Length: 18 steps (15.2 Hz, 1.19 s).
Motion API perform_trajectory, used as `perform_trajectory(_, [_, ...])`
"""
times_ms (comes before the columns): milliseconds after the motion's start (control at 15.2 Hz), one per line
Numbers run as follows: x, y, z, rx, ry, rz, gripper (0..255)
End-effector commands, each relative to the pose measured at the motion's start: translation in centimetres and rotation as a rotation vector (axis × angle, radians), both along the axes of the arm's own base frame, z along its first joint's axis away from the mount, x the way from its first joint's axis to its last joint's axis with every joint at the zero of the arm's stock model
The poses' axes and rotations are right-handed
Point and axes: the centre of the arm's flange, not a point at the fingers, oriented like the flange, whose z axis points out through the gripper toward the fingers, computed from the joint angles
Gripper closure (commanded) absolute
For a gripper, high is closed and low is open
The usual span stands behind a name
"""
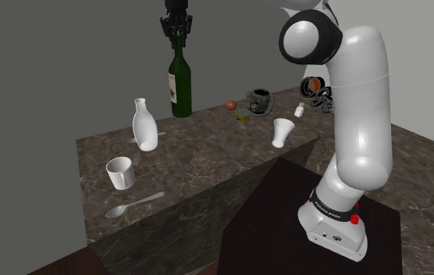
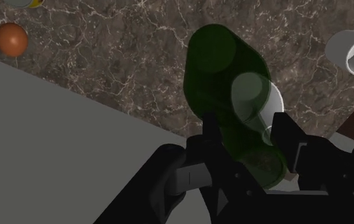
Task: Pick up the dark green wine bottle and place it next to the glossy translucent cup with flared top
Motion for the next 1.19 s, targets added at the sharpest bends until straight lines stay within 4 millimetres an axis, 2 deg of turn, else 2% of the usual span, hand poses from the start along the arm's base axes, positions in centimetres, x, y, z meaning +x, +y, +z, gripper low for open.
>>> perform_trajectory(0, [-0.1, 0.0, 1.1, 0.0, 0.0, 0.0, 255])
perform_trajectory(66, [-0.1, 0.0, 1.5, 0.0, 0.0, 0.0, 255])
perform_trajectory(1122, [-14.3, -15.6, 1.5, 0.0, 0.0, 0.0, 255])
